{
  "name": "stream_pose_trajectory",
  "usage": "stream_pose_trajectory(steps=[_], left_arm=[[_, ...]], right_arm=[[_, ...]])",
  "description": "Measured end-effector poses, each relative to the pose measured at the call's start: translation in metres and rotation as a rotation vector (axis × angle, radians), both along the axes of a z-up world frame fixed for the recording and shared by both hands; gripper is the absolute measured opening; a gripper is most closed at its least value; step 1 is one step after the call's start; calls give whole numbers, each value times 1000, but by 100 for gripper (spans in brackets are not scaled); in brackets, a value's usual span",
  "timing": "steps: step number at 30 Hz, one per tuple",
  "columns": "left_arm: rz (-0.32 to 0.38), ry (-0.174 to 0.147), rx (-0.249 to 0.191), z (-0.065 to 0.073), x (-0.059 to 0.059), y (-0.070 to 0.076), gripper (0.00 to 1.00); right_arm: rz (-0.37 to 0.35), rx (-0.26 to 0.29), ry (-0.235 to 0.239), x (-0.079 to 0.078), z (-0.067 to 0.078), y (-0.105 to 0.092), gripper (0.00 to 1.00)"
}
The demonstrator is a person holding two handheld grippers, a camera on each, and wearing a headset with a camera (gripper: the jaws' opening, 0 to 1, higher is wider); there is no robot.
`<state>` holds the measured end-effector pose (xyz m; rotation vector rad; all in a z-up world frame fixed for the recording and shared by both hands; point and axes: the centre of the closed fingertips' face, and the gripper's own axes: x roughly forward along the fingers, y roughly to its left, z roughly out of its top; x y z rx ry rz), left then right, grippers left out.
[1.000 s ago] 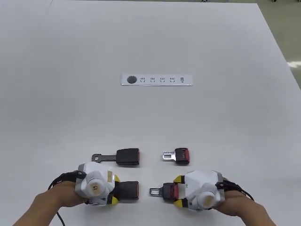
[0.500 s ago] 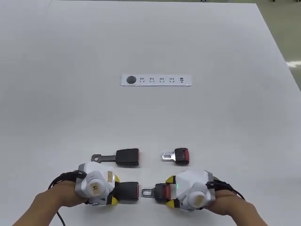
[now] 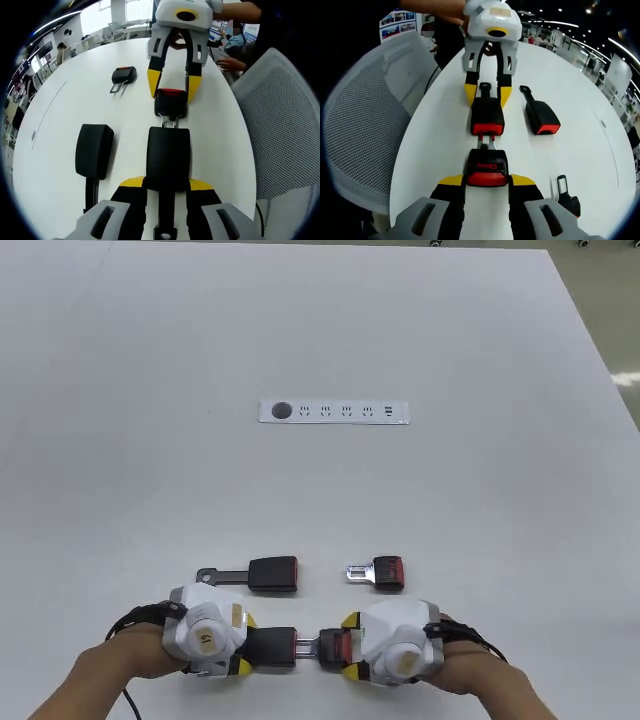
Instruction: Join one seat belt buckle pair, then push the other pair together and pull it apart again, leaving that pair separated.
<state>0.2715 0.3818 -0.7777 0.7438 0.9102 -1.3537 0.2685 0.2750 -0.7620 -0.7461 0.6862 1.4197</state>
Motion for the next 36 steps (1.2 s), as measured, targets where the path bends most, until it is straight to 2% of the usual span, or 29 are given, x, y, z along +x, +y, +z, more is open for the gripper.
stream_pose_trajectory(steps=[6, 17, 34, 36], left_arm=[[-1, -3, 1, -1, 0, 0, 31], [11, -9, -8, -2, 0, 0, 30], [3, -10, -1, 0, -1, -1, 29], [3, -9, -1, 0, -1, -1, 29]], right_arm=[[9, 1, -14, -1, -2, 5, 29], [-12, 25, -8, 0, -7, 6, 29], [-29, 34, 6, -2, 0, 9, 27], [-30, 33, 6, -1, -3, 9, 27]])
